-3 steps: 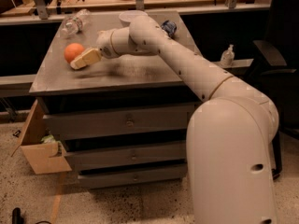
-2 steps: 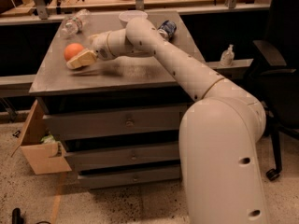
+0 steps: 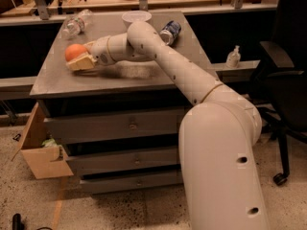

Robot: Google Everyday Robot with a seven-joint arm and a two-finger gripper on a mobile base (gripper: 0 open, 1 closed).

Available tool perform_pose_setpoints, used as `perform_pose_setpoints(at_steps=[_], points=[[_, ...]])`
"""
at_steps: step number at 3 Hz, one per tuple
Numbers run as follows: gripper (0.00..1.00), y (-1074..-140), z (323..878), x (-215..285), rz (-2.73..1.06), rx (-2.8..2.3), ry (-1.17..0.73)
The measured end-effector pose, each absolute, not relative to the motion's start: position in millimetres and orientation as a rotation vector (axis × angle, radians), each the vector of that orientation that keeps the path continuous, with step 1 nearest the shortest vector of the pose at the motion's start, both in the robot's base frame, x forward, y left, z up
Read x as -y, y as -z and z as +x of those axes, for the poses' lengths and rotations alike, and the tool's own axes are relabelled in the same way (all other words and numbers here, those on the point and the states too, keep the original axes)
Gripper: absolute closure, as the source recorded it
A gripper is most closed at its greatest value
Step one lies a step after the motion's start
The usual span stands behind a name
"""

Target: Pick orange

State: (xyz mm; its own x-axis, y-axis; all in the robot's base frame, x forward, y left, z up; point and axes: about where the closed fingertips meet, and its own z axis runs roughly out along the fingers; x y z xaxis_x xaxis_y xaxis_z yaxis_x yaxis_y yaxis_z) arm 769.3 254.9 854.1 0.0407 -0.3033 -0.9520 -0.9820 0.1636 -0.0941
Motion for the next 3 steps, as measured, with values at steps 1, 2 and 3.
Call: perform_pose_setpoints(at_steps=[1,2,3], points=[[0.88,-882,768,-236,-1.285,-1.399,-0.808],[1.00,-914,764,-202,-1.235,-1.383,-0.707],[1.00,-917,762,-195,-1.227,-1.387,-0.691]])
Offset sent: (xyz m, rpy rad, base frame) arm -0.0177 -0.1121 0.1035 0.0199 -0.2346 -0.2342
